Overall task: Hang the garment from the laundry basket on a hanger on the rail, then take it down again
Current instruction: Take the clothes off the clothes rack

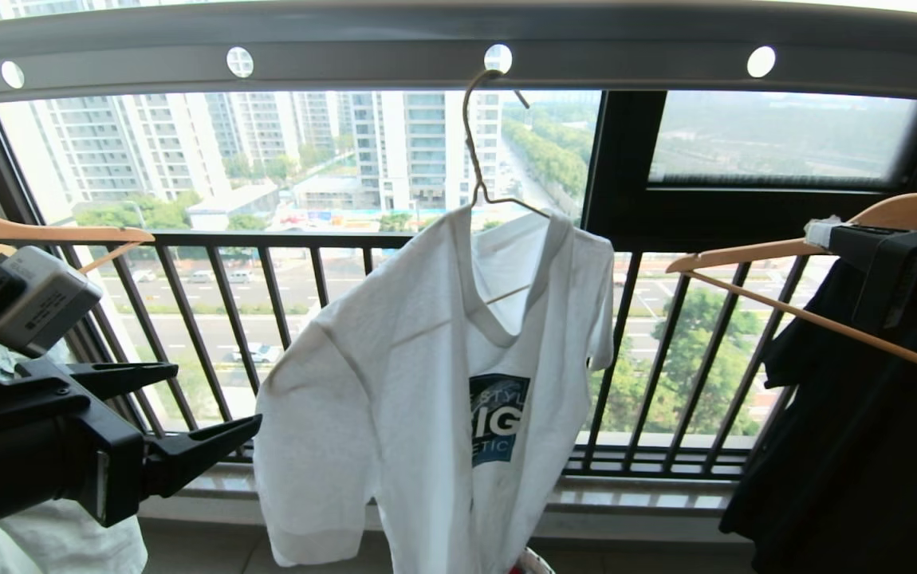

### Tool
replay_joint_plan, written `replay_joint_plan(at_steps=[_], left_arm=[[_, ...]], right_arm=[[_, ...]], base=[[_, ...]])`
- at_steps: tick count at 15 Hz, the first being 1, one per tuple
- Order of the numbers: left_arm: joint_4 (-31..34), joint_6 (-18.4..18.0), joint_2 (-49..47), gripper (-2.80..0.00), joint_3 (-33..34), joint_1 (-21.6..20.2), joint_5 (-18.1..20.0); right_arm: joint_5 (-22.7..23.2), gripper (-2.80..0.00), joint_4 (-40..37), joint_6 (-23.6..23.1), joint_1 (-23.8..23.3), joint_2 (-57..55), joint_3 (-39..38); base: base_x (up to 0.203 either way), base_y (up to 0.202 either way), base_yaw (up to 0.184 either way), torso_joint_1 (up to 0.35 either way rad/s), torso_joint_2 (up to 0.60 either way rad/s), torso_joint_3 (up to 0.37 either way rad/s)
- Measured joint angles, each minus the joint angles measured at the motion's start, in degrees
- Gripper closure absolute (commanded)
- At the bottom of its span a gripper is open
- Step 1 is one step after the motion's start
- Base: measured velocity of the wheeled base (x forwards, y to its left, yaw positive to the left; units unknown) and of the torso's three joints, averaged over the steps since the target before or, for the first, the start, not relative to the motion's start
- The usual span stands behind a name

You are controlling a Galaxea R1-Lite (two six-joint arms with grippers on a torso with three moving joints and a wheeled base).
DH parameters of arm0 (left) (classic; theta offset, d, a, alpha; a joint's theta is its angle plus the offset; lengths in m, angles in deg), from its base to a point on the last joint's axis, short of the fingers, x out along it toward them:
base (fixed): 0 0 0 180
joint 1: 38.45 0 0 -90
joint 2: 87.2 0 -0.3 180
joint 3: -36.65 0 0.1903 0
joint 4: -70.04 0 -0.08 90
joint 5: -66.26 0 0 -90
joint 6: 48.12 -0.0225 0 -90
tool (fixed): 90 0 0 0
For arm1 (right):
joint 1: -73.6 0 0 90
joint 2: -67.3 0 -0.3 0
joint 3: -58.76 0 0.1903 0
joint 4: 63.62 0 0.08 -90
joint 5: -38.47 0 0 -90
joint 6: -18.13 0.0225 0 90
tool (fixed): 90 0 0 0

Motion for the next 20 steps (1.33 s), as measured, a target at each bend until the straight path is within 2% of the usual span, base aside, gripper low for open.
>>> replay_joint_plan(at_steps=[2, 4, 7, 9, 17, 20], left_arm=[[-2.6, -0.6, -3.0, -2.8, -0.3, -0.7, 3.3], [-3.3, -0.1, -4.9, -2.8, -0.3, -1.0, 10.6], [-3.3, 3.7, -5.5, -2.8, -0.2, -1.1, 18.5], [-3.0, 4.9, -4.9, -2.8, 0.2, -1.1, 19.2], [-2.5, 4.7, 0.5, -2.8, 3.7, -1.0, 19.1], [0.9, 4.7, 4.9, -2.8, 5.0, -1.0, 19.2]], right_arm=[[0.0, 0.0, 0.0, 0.0, 0.0, 0.0, 0.0], [0.0, 0.0, 0.0, 0.0, 0.0, 0.0, 0.0], [0.0, 0.0, 0.0, 0.0, 0.0, 0.0, 0.0], [0.0, 0.0, 0.0, 0.0, 0.0, 0.0, 0.0], [0.1, 0.0, 0.0, 0.0, 0.0, 0.0, 0.0], [0.0, 0.0, 0.0, 0.0, 0.0, 0.0, 0.0]], base=[[0.0, 0.0, 0.0, 0.0, 0.0, 0.0], [0.0, 0.0, 0.0, 0.0, 0.0, 0.0], [0.0, 0.0, 0.0, 0.0, 0.0, 0.0], [0.0, 0.0, 0.0, 0.0, 0.0, 0.0], [0.0, 0.0, 0.0, 0.0, 0.0, 0.0], [0.0, 0.0, 0.0, 0.0, 0.0, 0.0]])
